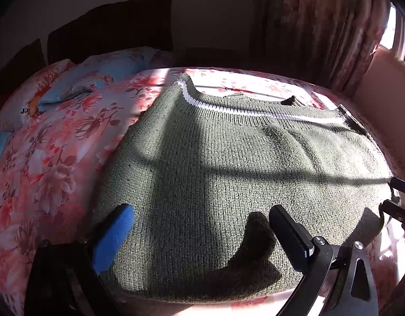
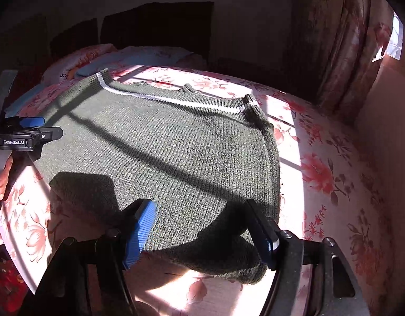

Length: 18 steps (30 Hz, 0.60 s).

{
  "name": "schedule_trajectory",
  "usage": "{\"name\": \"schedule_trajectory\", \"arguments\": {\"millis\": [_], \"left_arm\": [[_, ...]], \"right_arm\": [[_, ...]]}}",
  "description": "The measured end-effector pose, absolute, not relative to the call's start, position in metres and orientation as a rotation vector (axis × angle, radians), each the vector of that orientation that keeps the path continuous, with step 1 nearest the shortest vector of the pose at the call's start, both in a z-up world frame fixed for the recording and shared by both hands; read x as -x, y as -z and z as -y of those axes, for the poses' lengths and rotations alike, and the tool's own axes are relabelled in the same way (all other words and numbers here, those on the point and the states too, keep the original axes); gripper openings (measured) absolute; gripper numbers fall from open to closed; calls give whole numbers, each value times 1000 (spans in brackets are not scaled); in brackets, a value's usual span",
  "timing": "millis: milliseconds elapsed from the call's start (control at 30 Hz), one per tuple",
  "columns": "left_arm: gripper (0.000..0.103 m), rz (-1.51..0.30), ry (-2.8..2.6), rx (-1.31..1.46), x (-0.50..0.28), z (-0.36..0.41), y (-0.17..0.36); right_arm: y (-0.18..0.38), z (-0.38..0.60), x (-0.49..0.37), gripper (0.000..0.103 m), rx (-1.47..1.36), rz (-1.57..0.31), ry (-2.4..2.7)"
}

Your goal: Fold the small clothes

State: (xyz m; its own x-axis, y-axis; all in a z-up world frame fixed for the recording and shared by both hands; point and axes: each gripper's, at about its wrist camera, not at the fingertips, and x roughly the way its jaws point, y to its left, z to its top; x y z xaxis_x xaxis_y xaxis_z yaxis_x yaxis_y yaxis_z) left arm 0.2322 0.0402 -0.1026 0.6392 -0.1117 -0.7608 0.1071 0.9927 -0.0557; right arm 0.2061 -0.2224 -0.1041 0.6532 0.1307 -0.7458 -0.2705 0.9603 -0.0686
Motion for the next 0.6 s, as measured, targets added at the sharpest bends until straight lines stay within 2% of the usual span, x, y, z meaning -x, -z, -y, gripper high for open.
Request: {"name": "schedule_trajectory", "arguments": {"millis": [100,267,500,600], "left_arm": [[103,-805,170,35,-231,-39,83],[103,-806,222,33,-258,-25,71],[103,-920,239,-31,-282,-11,111],[103,-901,282,-58,-275,-16,112]], "right_arm": [[93,213,-212,71,158,-803,-267],[86,179,-245,71,179,-818,-322],[114,153,-274,71,287,-897,-348],[115,187,-268,71,188,-896,-378]]}}
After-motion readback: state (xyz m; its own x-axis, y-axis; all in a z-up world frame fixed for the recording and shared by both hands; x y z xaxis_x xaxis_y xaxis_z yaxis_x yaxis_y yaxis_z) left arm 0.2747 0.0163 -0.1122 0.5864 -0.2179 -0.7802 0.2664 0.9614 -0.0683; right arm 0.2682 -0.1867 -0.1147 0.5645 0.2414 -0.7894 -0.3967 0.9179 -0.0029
